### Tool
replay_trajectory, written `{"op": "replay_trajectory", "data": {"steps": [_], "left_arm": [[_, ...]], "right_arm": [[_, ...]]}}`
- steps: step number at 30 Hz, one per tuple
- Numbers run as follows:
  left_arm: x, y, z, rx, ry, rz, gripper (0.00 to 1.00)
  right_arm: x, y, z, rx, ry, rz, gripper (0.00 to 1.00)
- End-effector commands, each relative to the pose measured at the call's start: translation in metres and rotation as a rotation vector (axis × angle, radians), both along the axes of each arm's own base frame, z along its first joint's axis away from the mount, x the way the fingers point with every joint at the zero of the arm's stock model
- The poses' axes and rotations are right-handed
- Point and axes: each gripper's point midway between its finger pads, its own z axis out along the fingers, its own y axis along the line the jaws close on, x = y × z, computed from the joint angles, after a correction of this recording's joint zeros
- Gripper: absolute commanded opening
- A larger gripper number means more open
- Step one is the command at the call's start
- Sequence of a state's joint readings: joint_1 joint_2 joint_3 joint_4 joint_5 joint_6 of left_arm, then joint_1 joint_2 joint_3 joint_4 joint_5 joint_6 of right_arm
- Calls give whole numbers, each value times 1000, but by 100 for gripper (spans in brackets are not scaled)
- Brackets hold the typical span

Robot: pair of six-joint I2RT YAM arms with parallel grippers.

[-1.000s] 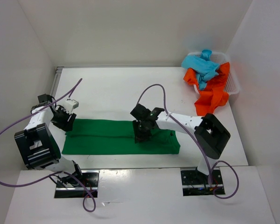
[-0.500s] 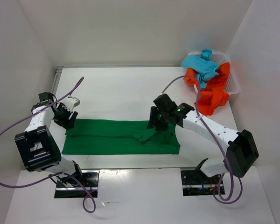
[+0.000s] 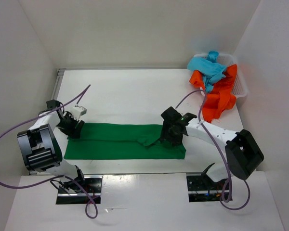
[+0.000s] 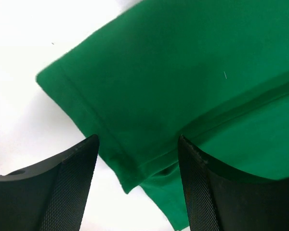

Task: Fold and stack the t-shirts
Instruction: Fold the other side of the tshirt into a rectangle

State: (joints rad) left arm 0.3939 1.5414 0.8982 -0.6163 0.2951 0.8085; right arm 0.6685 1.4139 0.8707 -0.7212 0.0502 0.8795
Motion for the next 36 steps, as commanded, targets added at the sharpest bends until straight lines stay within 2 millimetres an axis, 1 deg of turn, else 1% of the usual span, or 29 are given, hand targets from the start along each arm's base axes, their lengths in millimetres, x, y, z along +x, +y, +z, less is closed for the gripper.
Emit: {"op": "replay_trajectory", "data": {"steps": [1, 2, 4, 5, 6, 7, 8, 9, 10, 11, 13, 14, 15, 17, 19, 21, 23, 24, 26, 27, 28, 29, 30, 31, 32, 33, 34, 35, 36], "left_arm": [[-2, -1, -8, -10, 7, -4, 74], [-3, 0, -9, -2, 10, -2, 72], [-4, 0, -11, -6, 19, -2, 61], [-4, 0, -11, -6, 19, -2, 56], [-4, 0, -11, -6, 19, -2, 52], [-4, 0, -11, -6, 19, -2, 44], [-4, 0, -11, -6, 19, -2, 41], [-4, 0, -11, -6, 19, -2, 38], [-7, -2, -13, -9, 27, -2, 36], [-7, -2, -13, -9, 27, -2, 29], [-9, -2, -14, -13, 36, -2, 23], [-9, -2, -14, -13, 36, -2, 20], [-9, -2, -14, -13, 36, -2, 15], [-10, 0, -14, 0, 38, -8, 11], [-11, 1, -12, 9, 42, -6, 8], [-13, 0, -10, 9, 42, -6, 8], [-13, 3, -7, 27, 33, -12, 8], [-14, 6, -7, 42, 39, -8, 8], [-14, 9, -4, 63, 35, -3, 10], [-13, 11, -2, 78, 27, -9, 14], [-13, 11, -2, 78, 27, -9, 19], [-13, 11, -2, 78, 27, -9, 24], [-16, 10, -2, 74, 39, -9, 32], [-14, 11, 3, 75, 29, 0, 49], [-9, 10, 9, 71, 2, -3, 53], [-6, 8, 17, 54, -6, 14, 57], [-2, 6, 25, 45, -28, 21, 60], [4, 2, 39, 25, -78, 20, 65], [9, 0, 49, 15, -107, 22, 67]], "right_arm": [[20, 6, -6, 9, -56, -16, 66], [21, 8, -8, 16, -53, -1, 64], [19, 10, -16, 8, -29, 12, 59], [18, 10, -18, 9, -15, 15, 59], [12, 8, -27, -3, 17, 18, 59], [13, 5, -30, -9, 25, 8, 58], [9, 4, -33, -8, 39, 10, 58], [5, 1, -38, -20, 55, 10, 55], [5, 1, -38, -20, 55, 10, 50], [2, 0, -40, -23, 64, -2, 35], [0, -4, -33, -26, 59, -15, 20], [-2, -11, -31, -44, 64, -27, 15], [-1, -10, -24, -35, 55, -36, 13], [-3, -8, -13, -5, 41, -44, 12], [-8, -10, -9, 1, 53, -52, 12], [-14, -12, -12, -4, 74, -50, 15], [-15, -10, -11, 5, 81, -47, 16], [-21, -10, -17, 5, 112, -42, 20], [-27, -10, -19, 14, 135, -37, 31], [-27, -10, -21, 7, 144, -38, 39], [-33, -12, -23, 5, 167, -36, 56], [-34, -13, -18, 14, 155, -35, 60], [-37, -16, -11, 2, 155, -37, 62], [-30, -16, 0, 5, 123, -52, 62], [-27, -17, 9, 7, 98, -55, 62], [-28, -20, 23, 11, 72, -58, 62], [-21, -18, 37, 24, 34, -61, 62], [-17, -20, 43, 20, 7, -67, 62], [-13, -19, 50, 28, -18, -70, 62]]}}
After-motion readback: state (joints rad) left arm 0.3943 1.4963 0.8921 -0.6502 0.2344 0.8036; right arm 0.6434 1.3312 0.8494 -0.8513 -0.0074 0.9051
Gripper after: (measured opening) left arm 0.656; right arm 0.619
